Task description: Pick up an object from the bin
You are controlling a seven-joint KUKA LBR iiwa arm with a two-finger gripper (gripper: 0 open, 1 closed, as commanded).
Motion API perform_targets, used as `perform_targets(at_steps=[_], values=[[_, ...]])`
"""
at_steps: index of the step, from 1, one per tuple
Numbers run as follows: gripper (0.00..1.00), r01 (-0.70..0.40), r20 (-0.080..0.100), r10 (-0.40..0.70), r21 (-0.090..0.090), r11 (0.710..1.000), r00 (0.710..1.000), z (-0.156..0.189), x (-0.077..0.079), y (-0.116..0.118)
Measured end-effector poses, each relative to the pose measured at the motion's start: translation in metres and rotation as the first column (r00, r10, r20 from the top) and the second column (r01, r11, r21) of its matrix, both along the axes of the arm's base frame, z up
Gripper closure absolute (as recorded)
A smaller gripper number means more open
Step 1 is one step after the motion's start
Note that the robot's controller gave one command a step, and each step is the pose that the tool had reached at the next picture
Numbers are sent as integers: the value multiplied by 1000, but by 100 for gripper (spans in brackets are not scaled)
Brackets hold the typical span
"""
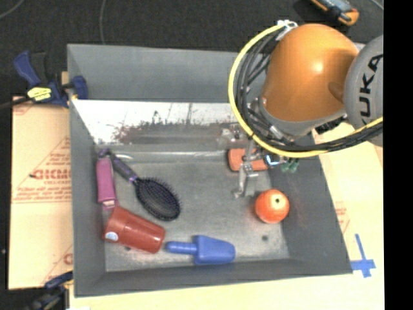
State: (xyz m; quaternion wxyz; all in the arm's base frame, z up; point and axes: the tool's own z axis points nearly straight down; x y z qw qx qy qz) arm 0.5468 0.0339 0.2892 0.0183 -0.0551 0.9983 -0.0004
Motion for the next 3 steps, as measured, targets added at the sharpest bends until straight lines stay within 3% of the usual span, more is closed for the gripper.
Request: perform_targets(at_steps=[1,2,3], values=[[0,194,-31,-194,2,981,981,-132,-28,17],[0,36,19,-36,3,999,999,-63,-22,43],[0,350,-24,-350,5,937,936,-195,-14,69]])
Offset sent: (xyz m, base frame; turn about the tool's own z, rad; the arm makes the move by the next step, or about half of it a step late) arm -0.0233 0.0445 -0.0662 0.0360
